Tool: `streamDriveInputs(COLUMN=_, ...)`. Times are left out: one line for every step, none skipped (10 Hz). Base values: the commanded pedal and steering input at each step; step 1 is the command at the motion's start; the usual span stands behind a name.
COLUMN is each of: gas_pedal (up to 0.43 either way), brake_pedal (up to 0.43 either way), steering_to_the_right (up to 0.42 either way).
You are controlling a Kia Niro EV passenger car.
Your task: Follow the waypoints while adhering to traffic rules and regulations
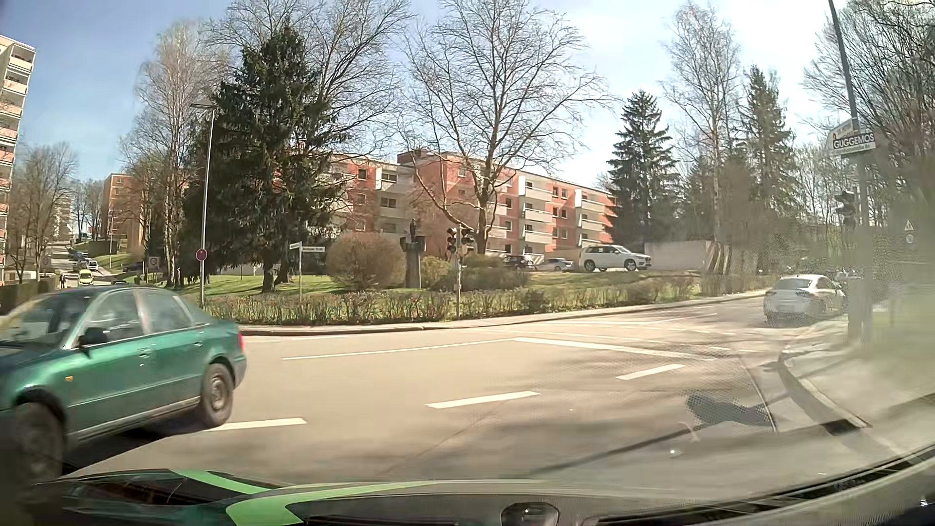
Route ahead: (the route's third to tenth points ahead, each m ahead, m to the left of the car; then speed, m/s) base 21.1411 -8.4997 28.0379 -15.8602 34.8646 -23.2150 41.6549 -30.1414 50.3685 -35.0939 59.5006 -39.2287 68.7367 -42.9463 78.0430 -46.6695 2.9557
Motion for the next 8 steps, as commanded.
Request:
streamDriveInputs(gas_pedal=0.028, brake_pedal=0.000, steering_to_the_right=0.040)
streamDriveInputs(gas_pedal=0.169, brake_pedal=0.000, steering_to_the_right=0.043)
streamDriveInputs(gas_pedal=0.268, brake_pedal=0.000, steering_to_the_right=0.050)
streamDriveInputs(gas_pedal=0.319, brake_pedal=0.000, steering_to_the_right=0.055)
streamDriveInputs(gas_pedal=0.331, brake_pedal=0.000, steering_to_the_right=0.059)
streamDriveInputs(gas_pedal=0.331, brake_pedal=0.000, steering_to_the_right=0.060)
streamDriveInputs(gas_pedal=0.350, brake_pedal=0.000, steering_to_the_right=0.061)
streamDriveInputs(gas_pedal=0.358, brake_pedal=0.000, steering_to_the_right=0.059)
